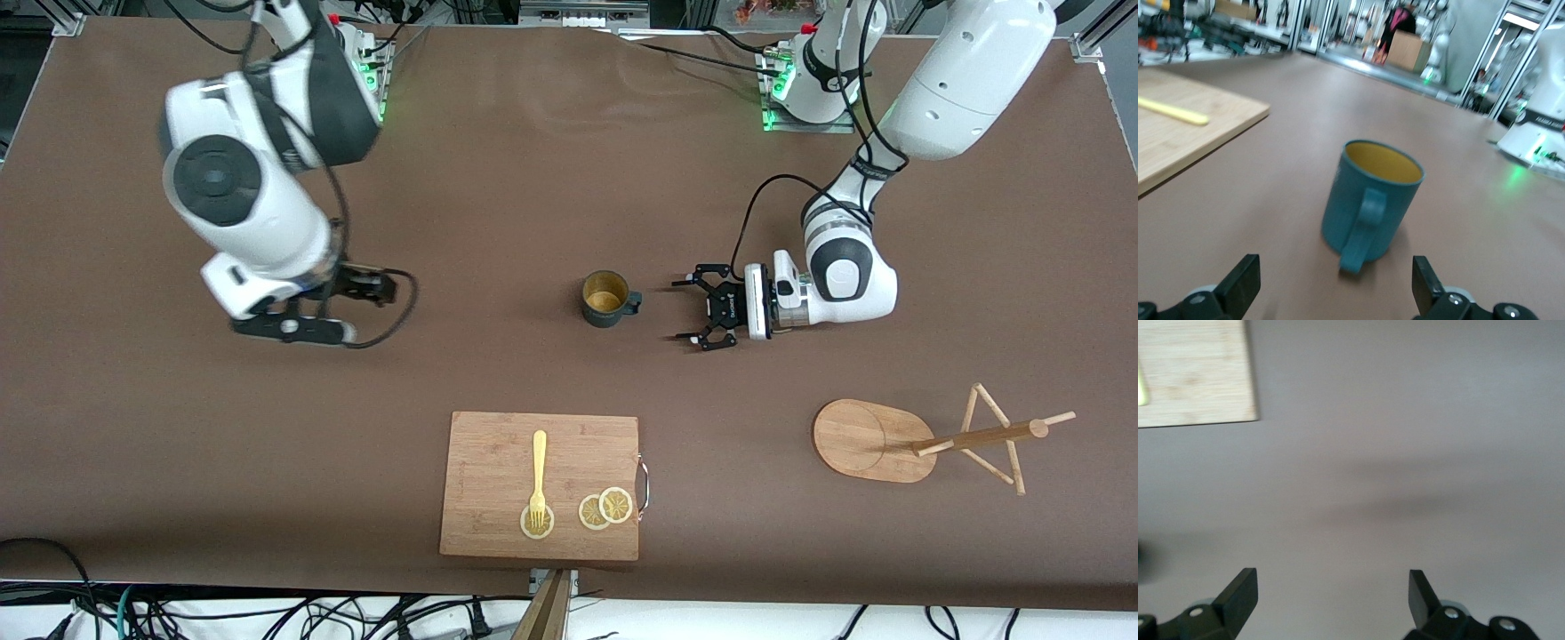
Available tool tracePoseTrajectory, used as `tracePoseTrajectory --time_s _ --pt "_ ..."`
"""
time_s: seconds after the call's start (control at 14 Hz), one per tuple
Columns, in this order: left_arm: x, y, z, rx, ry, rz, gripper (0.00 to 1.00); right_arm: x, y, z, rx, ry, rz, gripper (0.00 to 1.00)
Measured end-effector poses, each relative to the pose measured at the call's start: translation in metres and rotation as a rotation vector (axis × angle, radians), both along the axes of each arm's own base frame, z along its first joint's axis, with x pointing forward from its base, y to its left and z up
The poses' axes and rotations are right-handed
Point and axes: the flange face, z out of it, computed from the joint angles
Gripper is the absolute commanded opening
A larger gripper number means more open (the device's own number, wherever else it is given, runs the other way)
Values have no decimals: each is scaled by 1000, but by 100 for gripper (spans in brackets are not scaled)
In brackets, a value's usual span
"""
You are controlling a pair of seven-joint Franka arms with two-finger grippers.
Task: Pass cup and hang on rack
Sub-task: 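Grasp the mug handle with the left gripper while the right gripper releases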
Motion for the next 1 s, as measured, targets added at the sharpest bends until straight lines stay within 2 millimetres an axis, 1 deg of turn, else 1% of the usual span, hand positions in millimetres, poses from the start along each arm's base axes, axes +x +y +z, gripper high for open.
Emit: tracePoseTrajectory --time_s 0.21,0.28,0.36,0.5,0.64,0.78,0.85,0.93,1.0 --pt "-24 -21 -40 -103 -15 19 100 6 -44 1 -10 53 51 100" --pt "-29 -27 -49 -127 -30 28 100 7 -60 3 4 75 72 100" --pt "-30 -31 -54 -142 -45 33 100 8 -80 10 35 77 82 100" --pt "-23 -38 -53 -156 -70 31 100 9 -125 29 110 72 67 100" --pt "-15 -43 -47 -163 -89 26 100 2 -169 56 152 49 24 100" --pt "-15 -49 -45 -166 -95 16 100 -13 -208 87 172 8 -23 100" --pt "-16 -52 -45 -166 -95 11 100 -25 -224 99 172 0 -35 100" --pt "-16 -53 -45 -166 -96 8 88 -38 -235 105 154 -2 -27 100" --pt "-15 -54 -44 -167 -101 8 77 -50 -242 107 126 0 0 100"
